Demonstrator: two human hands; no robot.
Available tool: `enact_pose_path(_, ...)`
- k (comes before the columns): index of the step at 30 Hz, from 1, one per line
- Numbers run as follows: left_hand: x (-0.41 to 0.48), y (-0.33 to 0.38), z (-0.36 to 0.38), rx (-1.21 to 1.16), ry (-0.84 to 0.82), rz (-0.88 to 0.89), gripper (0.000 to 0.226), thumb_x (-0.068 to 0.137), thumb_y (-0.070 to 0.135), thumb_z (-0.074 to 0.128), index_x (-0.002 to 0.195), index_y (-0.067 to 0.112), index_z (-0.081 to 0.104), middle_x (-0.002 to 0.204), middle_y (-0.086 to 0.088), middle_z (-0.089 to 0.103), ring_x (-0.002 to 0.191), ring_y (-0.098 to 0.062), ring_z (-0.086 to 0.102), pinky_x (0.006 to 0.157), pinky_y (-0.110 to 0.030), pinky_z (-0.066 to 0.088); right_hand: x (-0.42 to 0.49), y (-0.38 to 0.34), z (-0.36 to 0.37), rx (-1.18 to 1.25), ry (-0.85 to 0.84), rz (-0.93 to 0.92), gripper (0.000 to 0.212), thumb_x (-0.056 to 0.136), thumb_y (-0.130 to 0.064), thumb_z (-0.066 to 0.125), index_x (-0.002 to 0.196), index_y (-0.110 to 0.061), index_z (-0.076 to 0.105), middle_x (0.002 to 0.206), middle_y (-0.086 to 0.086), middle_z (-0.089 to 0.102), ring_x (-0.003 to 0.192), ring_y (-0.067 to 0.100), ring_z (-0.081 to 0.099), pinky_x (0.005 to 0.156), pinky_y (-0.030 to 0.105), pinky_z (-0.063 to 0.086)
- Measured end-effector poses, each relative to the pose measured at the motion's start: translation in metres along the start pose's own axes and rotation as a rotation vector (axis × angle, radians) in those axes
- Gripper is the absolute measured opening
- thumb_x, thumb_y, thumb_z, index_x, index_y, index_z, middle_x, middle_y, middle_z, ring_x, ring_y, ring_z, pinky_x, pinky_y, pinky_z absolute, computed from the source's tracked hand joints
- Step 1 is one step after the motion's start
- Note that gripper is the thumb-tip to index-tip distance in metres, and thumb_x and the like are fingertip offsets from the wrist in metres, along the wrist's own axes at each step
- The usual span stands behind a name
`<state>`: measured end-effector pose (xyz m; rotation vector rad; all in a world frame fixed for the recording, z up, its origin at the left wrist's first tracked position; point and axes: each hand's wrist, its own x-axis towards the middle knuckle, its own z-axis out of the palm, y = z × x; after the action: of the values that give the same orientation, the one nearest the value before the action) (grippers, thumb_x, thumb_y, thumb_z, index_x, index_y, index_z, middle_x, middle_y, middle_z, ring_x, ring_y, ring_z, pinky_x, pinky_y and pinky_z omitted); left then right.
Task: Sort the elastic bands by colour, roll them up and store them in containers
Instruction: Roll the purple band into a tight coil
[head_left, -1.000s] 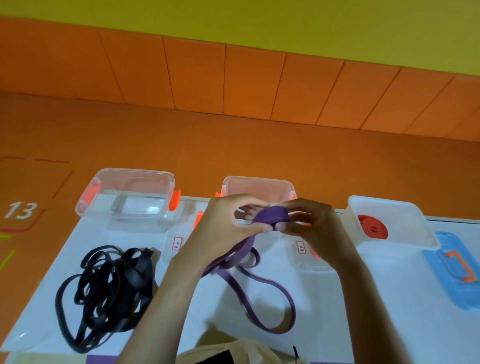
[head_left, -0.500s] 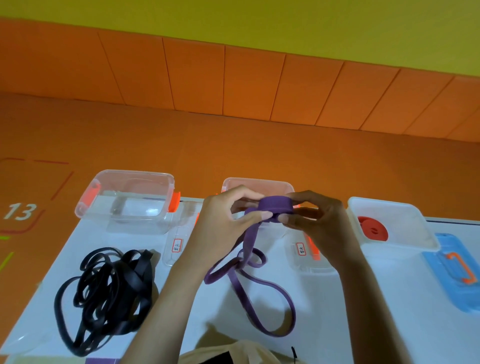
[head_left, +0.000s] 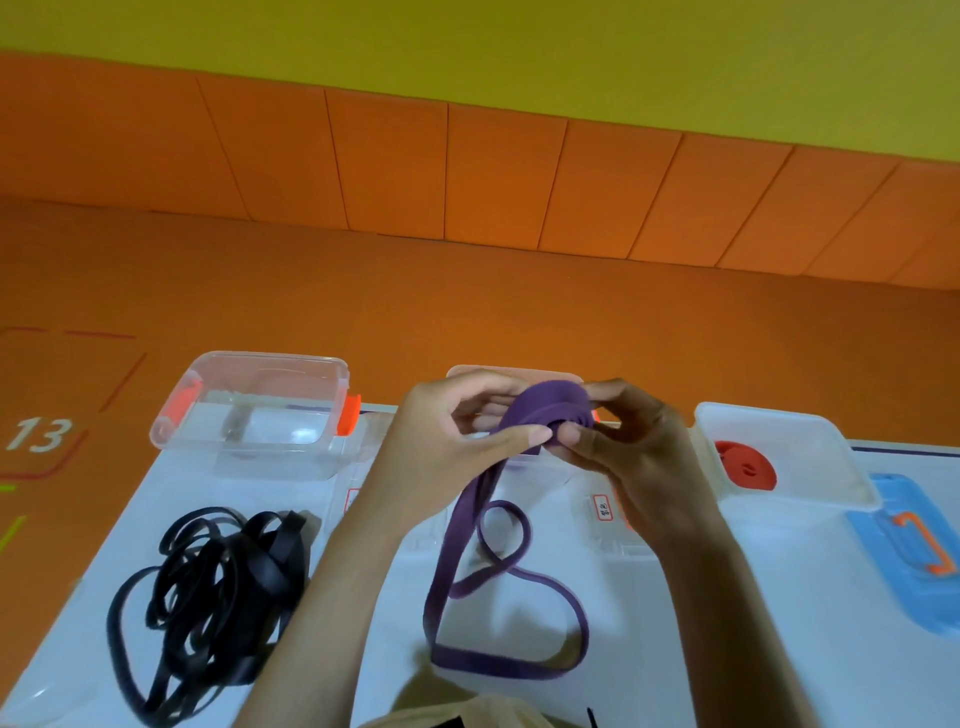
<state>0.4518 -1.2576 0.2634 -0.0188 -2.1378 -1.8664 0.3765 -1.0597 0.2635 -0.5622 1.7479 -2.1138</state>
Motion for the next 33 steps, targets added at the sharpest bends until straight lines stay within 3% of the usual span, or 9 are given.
enact_pose_path(5, -0.005, -0.018, -0.001, 0.271, -0.101, 0.039, 0.031, 0.085, 0.028, 0.083, 0.113, 0.038, 0.075, 0.102, 0.02, 0.077, 0.096, -0.008, 0.073, 0.086, -0.026, 0.057, 0.002, 0.001, -0.01, -0.61, -0.156, 0.076, 0.034, 0.076, -0.034, 0.09, 0.105, -0.027, 0.074, 0.103, -0.006, 0.079, 0.1, 0.013, 0.076, 0.089, 0.025, 0.06)
enact_pose_path(9, -0.008, -0.024, 0.007, 0.242, -0.088, 0.044, 0.032, 0.085, 0.033, 0.085, 0.114, 0.045, 0.077, 0.107, 0.026, 0.077, 0.104, -0.003, 0.072, 0.089, -0.014, 0.055, 0.0, -0.001, -0.015, -0.7, -0.143, 0.011, 0.028, 0.072, -0.037, 0.09, 0.096, -0.031, 0.076, 0.093, -0.018, 0.078, 0.089, 0.005, 0.075, 0.073, 0.012, 0.055)
enact_pose_path(13, -0.007, -0.028, 0.0, 0.204, -0.12, -0.013, 0.031, 0.081, 0.034, 0.09, 0.108, 0.042, 0.077, 0.102, 0.022, 0.079, 0.1, -0.004, 0.075, 0.088, -0.014, 0.055, -0.003, 0.002, -0.015, -0.44, -0.036, 0.106, 0.034, 0.063, -0.04, 0.089, 0.091, -0.027, 0.074, 0.091, -0.006, 0.08, 0.088, 0.013, 0.076, 0.07, 0.018, 0.058)
enact_pose_path(17, -0.004, -0.027, -0.006, 0.167, -0.164, -0.028, 0.029, 0.08, 0.029, 0.092, 0.106, 0.032, 0.081, 0.096, 0.016, 0.08, 0.092, -0.005, 0.075, 0.081, -0.015, 0.057, -0.005, 0.005, -0.008, -0.327, -0.072, 0.139, 0.034, 0.065, -0.027, 0.09, 0.091, -0.015, 0.073, 0.093, 0.004, 0.08, 0.088, 0.019, 0.076, 0.071, 0.02, 0.058)
enact_pose_path(23, -0.005, -0.03, 0.004, 0.017, 0.007, 0.01, 0.022, 0.085, 0.031, 0.086, 0.107, 0.032, 0.081, 0.104, 0.008, 0.075, 0.1, -0.016, 0.07, 0.085, -0.03, 0.056, -0.001, 0.017, 0.001, 0.222, -0.006, 0.285, 0.048, 0.06, -0.013, 0.091, 0.098, 0.0, 0.065, 0.104, 0.021, 0.072, 0.1, 0.035, 0.072, 0.081, 0.034, 0.065)
enact_pose_path(25, -0.005, -0.03, 0.002, 0.093, 0.007, 0.028, 0.022, 0.085, 0.037, 0.082, 0.107, 0.033, 0.079, 0.104, 0.012, 0.073, 0.099, -0.015, 0.069, 0.086, -0.031, 0.057, 0.001, 0.015, 0.002, -0.057, -0.017, 0.205, 0.045, 0.065, -0.024, 0.091, 0.101, -0.006, 0.069, 0.105, 0.012, 0.077, 0.103, 0.031, 0.074, 0.087, 0.036, 0.064)
enact_pose_path(28, -0.006, -0.032, -0.005, 0.269, -0.085, 0.069, 0.025, 0.089, 0.028, 0.082, 0.114, 0.024, 0.079, 0.104, 0.012, 0.071, 0.1, -0.017, 0.068, 0.087, -0.036, 0.057, 0.002, 0.009, -0.004, -0.616, -0.08, -0.026, 0.042, 0.073, -0.042, 0.086, 0.111, -0.029, 0.074, 0.104, -0.016, 0.078, 0.101, 0.009, 0.074, 0.078, 0.019, 0.059)
enact_pose_path(31, -0.006, -0.031, -0.003, 0.3, -0.096, 0.087, 0.027, 0.09, 0.022, 0.083, 0.116, 0.026, 0.079, 0.107, 0.014, 0.073, 0.104, -0.014, 0.069, 0.089, -0.033, 0.058, 0.002, 0.007, -0.013, -0.683, -0.096, -0.144, 0.035, 0.074, -0.046, 0.088, 0.106, -0.035, 0.076, 0.098, -0.02, 0.078, 0.094, 0.005, 0.075, 0.073, 0.013, 0.056)
enact_pose_path(33, -0.008, -0.029, 0.001, 0.184, -0.039, 0.072, 0.031, 0.088, 0.023, 0.086, 0.116, 0.034, 0.078, 0.111, 0.016, 0.075, 0.108, -0.013, 0.07, 0.091, -0.027, 0.058, 0.001, 0.006, -0.012, -0.544, -0.026, -0.101, 0.035, 0.07, -0.047, 0.093, 0.1, -0.036, 0.079, 0.095, -0.012, 0.08, 0.089, 0.011, 0.077, 0.073, 0.018, 0.059)
